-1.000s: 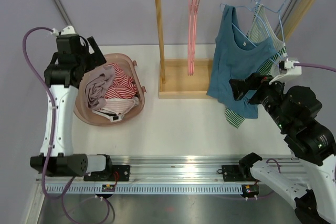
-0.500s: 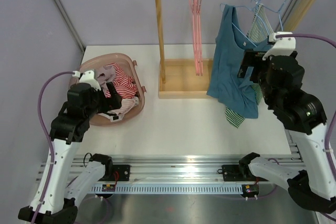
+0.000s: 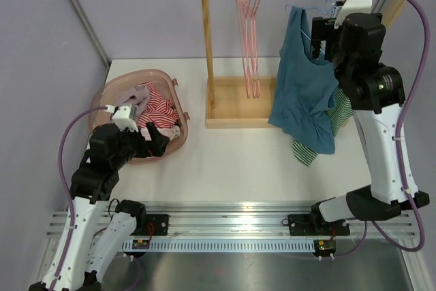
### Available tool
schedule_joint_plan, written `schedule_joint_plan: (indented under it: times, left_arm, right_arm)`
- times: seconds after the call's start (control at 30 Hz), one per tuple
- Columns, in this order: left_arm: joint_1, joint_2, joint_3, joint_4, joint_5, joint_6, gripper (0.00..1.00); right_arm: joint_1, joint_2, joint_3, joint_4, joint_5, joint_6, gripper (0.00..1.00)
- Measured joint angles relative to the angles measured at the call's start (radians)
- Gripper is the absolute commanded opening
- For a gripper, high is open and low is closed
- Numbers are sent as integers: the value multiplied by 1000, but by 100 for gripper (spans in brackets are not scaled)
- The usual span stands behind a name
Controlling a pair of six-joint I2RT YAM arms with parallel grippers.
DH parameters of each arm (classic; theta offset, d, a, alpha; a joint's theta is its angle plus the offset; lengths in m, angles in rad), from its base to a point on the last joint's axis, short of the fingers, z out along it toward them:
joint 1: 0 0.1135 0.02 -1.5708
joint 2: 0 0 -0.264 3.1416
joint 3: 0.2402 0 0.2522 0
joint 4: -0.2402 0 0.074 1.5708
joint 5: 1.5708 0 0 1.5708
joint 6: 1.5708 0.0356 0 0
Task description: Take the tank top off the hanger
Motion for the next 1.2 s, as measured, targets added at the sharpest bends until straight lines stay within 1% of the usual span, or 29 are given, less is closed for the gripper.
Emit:
schedule_joint_plan:
  times: [0.2,0.33,0.47,0.5,0.63,0.8,0.83,0.9,0.97,1.2]
  left_arm:
    - [0,3,-4,19,16,1,99]
    - [0,8,-5,23,23,1,99]
    - [0,12,-5,24,29,4,99]
    - [0,12,-5,24,31,5,99]
    - [0,19,-5,32,34,7,99]
    - [0,24,-5,34,35,7,99]
    - [0,23,-5,35,35,7,99]
    - [0,23,-5,37,38,7,99]
    - [0,23,-5,37,39,7,99]
    - [0,24,-10,38,43,7,99]
  right_arm:
    - [-77,161,170,-60,-95,-23,97]
    - [-134,234,227,-90,-159,-22,95]
    - [-166,268,235,-124,-238,-18,72]
    - [-171,271,235,-132,-265,-14,65]
    - [-177,270,235,-151,-373,3,53]
    - [-177,268,235,-161,-447,15,29]
    - [-177,268,235,-161,-451,18,28]
    - [-177,268,235,-161,-459,25,19]
    - [-177,268,235,-161,-465,35,0]
    - [-179,268,268,-180,-521,83,0]
